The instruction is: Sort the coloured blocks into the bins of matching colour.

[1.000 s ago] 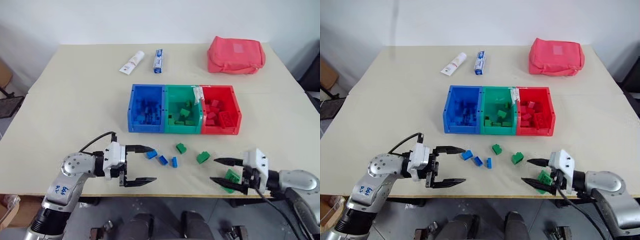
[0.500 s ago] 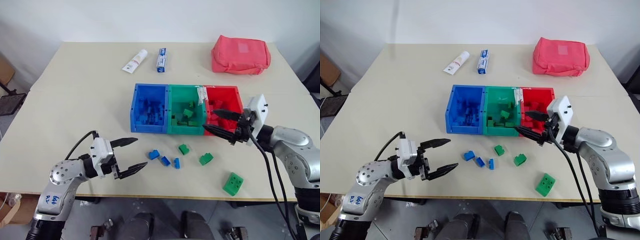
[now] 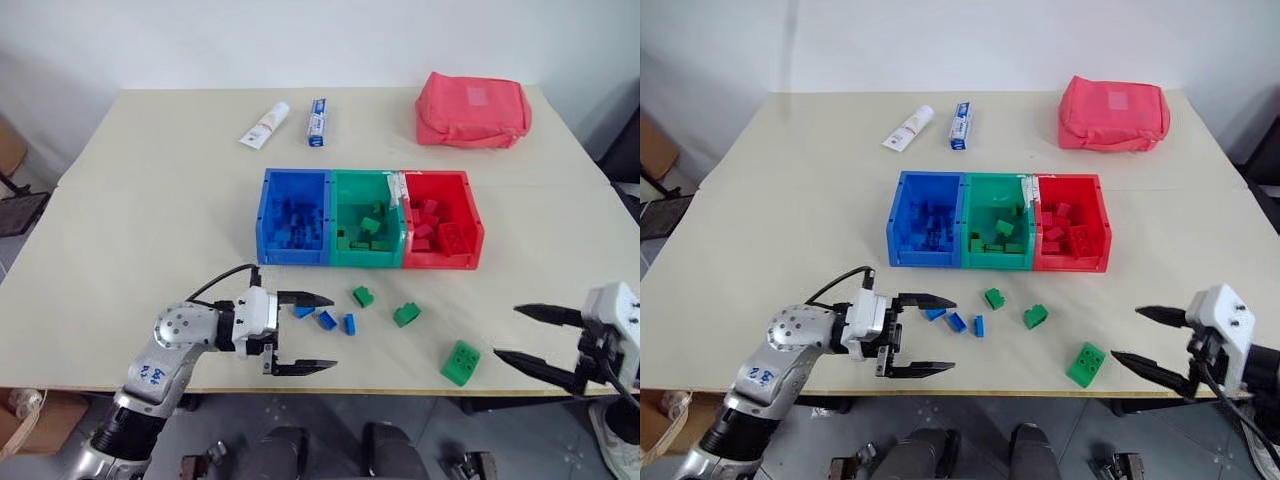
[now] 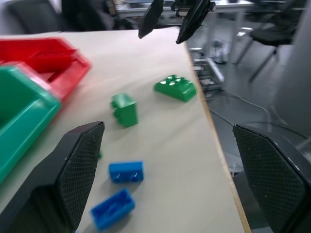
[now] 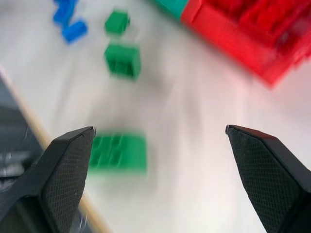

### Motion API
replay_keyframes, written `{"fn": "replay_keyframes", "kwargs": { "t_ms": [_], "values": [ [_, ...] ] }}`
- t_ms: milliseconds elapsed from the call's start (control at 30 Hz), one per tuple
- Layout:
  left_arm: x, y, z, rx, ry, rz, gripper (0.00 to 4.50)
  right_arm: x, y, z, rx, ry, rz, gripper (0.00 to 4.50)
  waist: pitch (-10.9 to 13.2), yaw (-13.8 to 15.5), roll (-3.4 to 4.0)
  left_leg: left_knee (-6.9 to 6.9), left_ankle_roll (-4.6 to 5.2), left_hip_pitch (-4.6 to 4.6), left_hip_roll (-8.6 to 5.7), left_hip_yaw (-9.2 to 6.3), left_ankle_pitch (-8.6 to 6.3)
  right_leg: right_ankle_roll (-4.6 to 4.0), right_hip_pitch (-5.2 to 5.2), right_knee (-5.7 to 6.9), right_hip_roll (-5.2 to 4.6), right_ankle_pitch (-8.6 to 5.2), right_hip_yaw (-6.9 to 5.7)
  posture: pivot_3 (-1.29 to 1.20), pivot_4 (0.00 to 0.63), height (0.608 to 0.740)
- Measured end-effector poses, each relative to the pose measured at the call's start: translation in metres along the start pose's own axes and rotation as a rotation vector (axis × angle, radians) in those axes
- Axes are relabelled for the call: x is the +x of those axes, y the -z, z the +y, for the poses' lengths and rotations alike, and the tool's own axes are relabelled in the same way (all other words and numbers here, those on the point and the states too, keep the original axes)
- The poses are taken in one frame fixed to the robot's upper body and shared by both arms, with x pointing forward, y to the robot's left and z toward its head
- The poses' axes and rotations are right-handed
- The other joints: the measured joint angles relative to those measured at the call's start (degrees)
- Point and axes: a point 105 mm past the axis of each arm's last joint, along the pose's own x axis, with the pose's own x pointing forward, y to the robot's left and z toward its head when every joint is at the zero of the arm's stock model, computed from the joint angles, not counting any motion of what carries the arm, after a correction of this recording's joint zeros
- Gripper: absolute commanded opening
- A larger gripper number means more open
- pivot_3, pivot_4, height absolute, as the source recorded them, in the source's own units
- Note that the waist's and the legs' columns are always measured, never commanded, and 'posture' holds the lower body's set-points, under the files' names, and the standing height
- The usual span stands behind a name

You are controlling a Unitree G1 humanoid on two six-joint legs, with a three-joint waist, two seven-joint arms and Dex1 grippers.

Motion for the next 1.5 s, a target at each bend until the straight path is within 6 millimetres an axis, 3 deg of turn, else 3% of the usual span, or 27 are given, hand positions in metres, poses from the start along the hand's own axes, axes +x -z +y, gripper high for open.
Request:
{"fn": "replay_keyframes", "kwargs": {
  "t_ms": [133, 267, 467, 667, 933, 1033, 1267, 1300, 1500],
  "values": [
    [0.003, 0.004, 0.003, 0.008, 0.028, 0.008, 4.5, -0.002, 0.009, 0.013, -0.044, -0.04, 0.027, 4.49, 0.0, -0.6, -0.02, -0.01, -0.01, 0.06, 0.07, 0.14, -0.01, 0.0, -0.01, 0.01, -0.02, 0.0, 0.1, 0.0, 0.15, 0.74],
    [0.003, 0.003, 0.005, 0.025, 0.038, 0.01, 4.5, 0.011, 0.005, 0.014, -0.159, -0.086, 0.034, 4.49, 0.0, -0.5, -0.02, 0.02, -0.03, 0.07, 0.1, 0.15, -0.02, 0.0, -0.01, 0.02, -0.01, 0.0, 0.1, 0.0, 0.15, 0.74],
    [-0.007, 0.008, -0.001, 0.0, 0.01, 0.049, 4.5, 0.037, 0.013, -0.003, -0.315, -0.202, 0.107, 4.49, 0.0, -0.5, -0.02, 0.05, -0.02, 0.07, 0.11, 0.14, -0.02, 0.0, -0.02, 0.01, -0.04, 0.0, 0.09, 0.0, 0.15, 0.74],
    [-0.011, 0.007, -0.008, -0.009, -0.011, 0.067, 4.5, 0.063, 0.005, -0.015, -0.497, -0.33, 0.108, 4.49, 0.0, -0.5, -0.02, 0.05, -0.04, 0.06, 0.13, 0.14, -0.03, 0.0, -0.03, 0.0, -0.04, 0.0, 0.08, 0.0, 0.15, 0.74],
    [-0.011, 0.007, -0.006, -0.012, -0.044, 0.069, 4.5, 0.082, 0.008, 0.006, -0.657, -0.602, 0.115, 4.49, 0.0, -0.4, -0.02, 0.06, -0.06, 0.04, 0.13, 0.08, -0.04, 0.0, -0.04, 0.0, -0.05, 0.0, 0.02, 0.0, 0.15, 0.74],
    [-0.011, 0.007, -0.006, -0.01, -0.05, 0.069, 4.5, 0.085, 0.007, 0.008, -0.686, -0.634, 0.111, 3.88, 0.0, -0.4, -0.02, 0.07, -0.08, 0.04, 0.16, 0.08, -0.05, 0.0, -0.03, -0.01, -0.04, 0.0, 0.02, 0.0, 0.15, 0.74],
    [-0.011, 0.004, -0.008, 0.0, -0.05, 0.071, 4.5, 0.087, 0.009, 0.01, -0.662, -0.653, 0.104, 1.66, 0.0, -0.5, -0.03, 0.13, -0.11, 0.06, 0.21, 0.09, -0.07, -0.01, -0.01, 0.01, -0.01, 0.0, 0.03, 0.0, 0.15, 0.74],
    [-0.011, 0.004, -0.008, 0.0, -0.05, 0.071, 4.5, 0.086, 0.01, 0.01, -0.653, -0.651, 0.106, 1.5, 0.0, -0.5, -0.03, 0.14, -0.11, 0.05, 0.2, 0.09, -0.07, -0.01, -0.01, 0.01, -0.02, 0.0, 0.03, 0.0, 0.15, 0.74],
    [-0.011, 0.004, -0.004, 0.009, -0.063, 0.065, 4.5, 0.073, 0.007, 0.004, -0.487, -0.568, 0.098, 1.5, 0.0, -0.2, -0.02, 0.2, -0.09, 0.01, 0.15, 0.09, -0.07, -0.01, -0.01, 0.02, -0.06, 0.0, 0.04, 0.0, 0.15, 0.74]
  ]
}}
